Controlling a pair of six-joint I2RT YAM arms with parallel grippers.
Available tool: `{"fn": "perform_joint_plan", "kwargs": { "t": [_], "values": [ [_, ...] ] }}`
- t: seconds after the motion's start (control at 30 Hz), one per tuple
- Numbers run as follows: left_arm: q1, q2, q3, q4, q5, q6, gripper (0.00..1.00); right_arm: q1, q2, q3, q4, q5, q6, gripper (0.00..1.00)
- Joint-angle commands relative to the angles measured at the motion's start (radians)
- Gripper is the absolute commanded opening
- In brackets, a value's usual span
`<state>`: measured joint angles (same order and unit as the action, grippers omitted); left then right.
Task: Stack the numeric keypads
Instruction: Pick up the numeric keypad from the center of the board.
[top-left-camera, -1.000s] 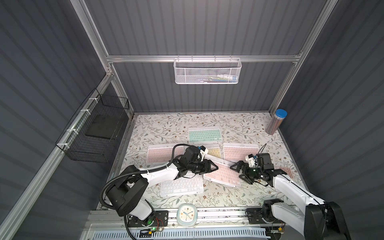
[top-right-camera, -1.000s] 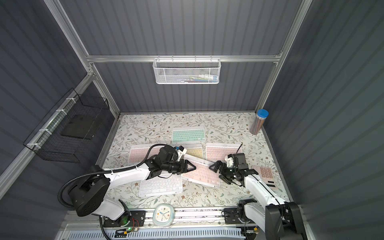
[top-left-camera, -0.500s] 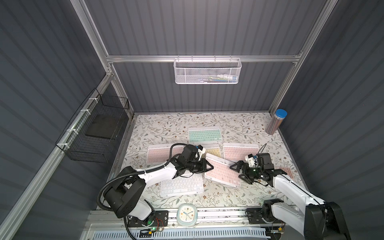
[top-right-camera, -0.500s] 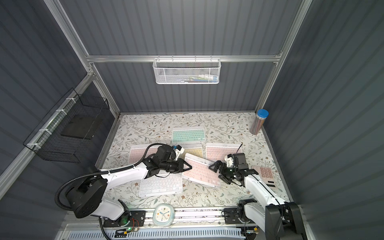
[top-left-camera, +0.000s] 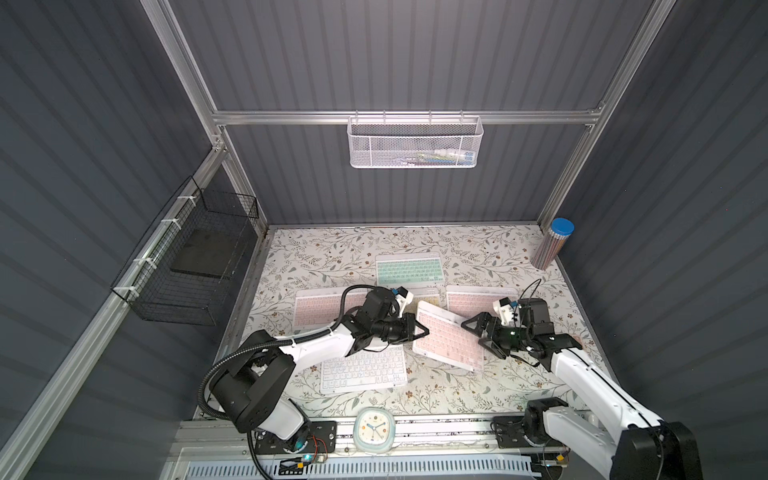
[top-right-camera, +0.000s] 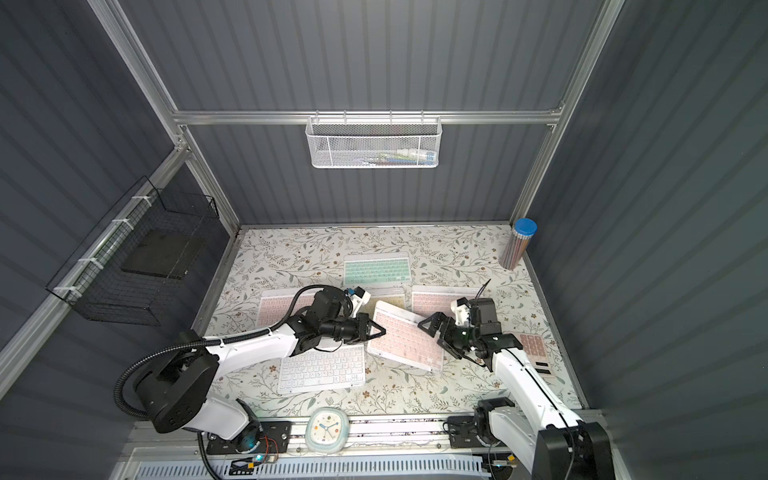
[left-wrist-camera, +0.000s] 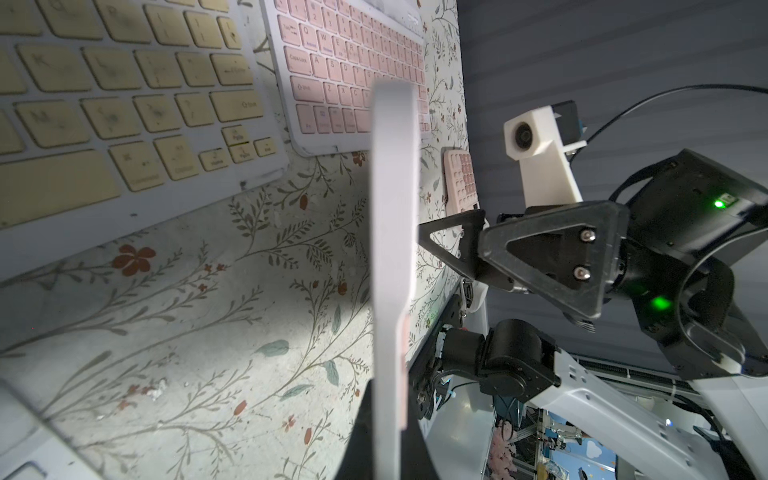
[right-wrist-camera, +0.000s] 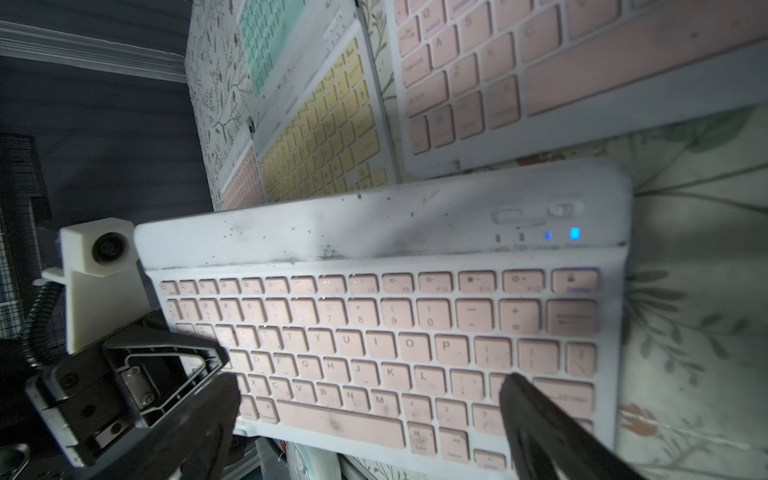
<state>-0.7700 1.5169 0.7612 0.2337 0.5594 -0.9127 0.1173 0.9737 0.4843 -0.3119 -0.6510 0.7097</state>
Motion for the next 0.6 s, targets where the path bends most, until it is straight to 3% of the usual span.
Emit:
{"fn": "perform_joint_plan", "kwargs": {
  "t": [0.0, 0.33, 0.57],
  "values": [
    [0.030, -0.025, 0.046, 0.035, 0.029, -0.009, 0.00, -0.008, -0.029, 0.068, -0.065, 0.015, -0.036, 0.99],
    [0.159, -0.062, 0.124, -0.020, 0.107, -0.022, 0.00, -0.018, 0.014, 0.217, -0.082, 0.131, -0.036, 0.96],
    [0.266, -0.031, 0.211, -0.023, 0.199, -0.020, 0.00, -0.024, 0.131, 0.324, 0.035, 0.140, -0.062, 0.96]
  ]
}}
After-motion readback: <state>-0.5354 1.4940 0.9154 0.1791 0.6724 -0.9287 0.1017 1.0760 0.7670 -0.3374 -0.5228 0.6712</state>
